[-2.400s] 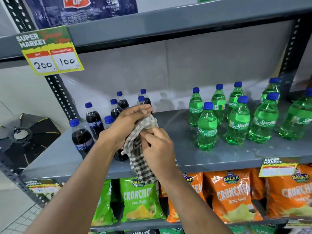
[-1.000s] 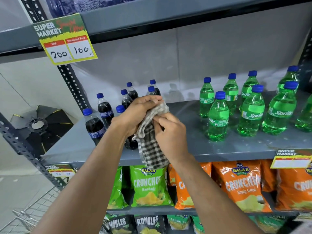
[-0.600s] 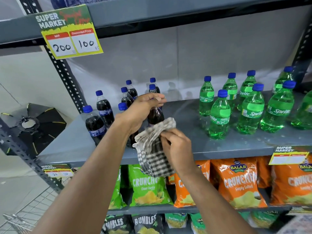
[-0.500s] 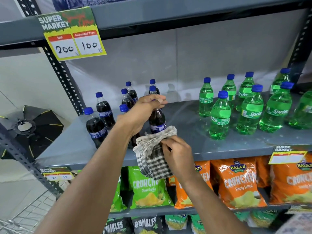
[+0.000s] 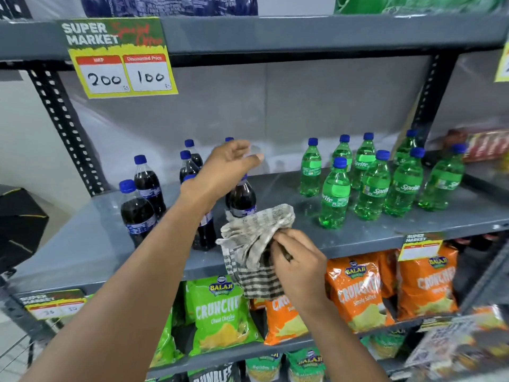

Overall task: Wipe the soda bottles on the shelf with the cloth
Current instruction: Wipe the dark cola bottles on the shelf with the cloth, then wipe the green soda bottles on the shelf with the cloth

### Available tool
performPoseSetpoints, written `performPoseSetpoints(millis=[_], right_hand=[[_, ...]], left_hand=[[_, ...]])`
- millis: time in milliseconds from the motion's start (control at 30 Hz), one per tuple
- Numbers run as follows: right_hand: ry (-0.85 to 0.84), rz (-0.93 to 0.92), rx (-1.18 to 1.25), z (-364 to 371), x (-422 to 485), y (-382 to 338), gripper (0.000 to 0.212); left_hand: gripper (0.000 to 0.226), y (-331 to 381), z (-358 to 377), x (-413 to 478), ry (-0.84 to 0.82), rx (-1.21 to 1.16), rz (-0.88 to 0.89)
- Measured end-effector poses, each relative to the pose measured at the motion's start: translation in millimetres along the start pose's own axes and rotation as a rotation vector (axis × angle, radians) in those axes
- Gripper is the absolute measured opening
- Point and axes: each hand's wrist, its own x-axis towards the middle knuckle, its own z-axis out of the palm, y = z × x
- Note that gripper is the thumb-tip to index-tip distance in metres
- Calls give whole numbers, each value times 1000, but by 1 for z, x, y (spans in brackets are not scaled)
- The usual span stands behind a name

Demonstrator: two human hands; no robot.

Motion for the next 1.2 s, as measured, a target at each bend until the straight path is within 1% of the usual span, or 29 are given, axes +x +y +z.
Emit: performPoseSetpoints(millis=[67, 100, 167, 200, 300, 367, 433, 500, 600, 833, 900, 1033, 1100, 1200], right_hand=[[80, 11, -19, -19, 4, 3, 23], [113, 15, -30, -29, 7, 6, 23], [159, 13, -59, -51, 14, 12, 25], [170, 6, -81, -62, 18, 17, 24], [180, -10, -175, -91, 30, 33, 24], [177, 8, -205, -104, 36, 43, 26], [169, 24, -203, -110, 40, 52, 26], [157, 37, -192, -113, 44, 61, 24], [141, 49, -173, -111, 54, 73, 21], [50, -22, -182, -92, 74, 95, 16], [32, -44, -203, -86, 79, 99, 16], [0, -73, -281, -76, 88, 104, 21], [-31, -76, -315, -72, 89, 104, 26], [-49, -78, -332, -71, 84, 108, 27]], left_hand=[[60, 14, 7, 3, 47, 41, 143], [61, 21, 14, 4, 38, 42, 213], [56, 34, 34, 7, -52, -30, 302], [53, 40, 47, 9, -119, -86, 307], [51, 43, 88, 22, -296, -228, 219], [50, 41, 112, 34, -352, -288, 149], [46, 35, 131, 45, -366, -326, 113], [48, 28, 146, 55, -368, -349, 74], [45, 16, 160, 63, -396, -348, 41], [32, 7, 171, 71, -445, -447, 25], [33, 7, 172, 70, -454, -468, 32], [37, 9, 170, 67, -504, -586, -13], [36, 10, 169, 67, -513, -613, -26], [35, 8, 171, 68, -514, -640, -28]])
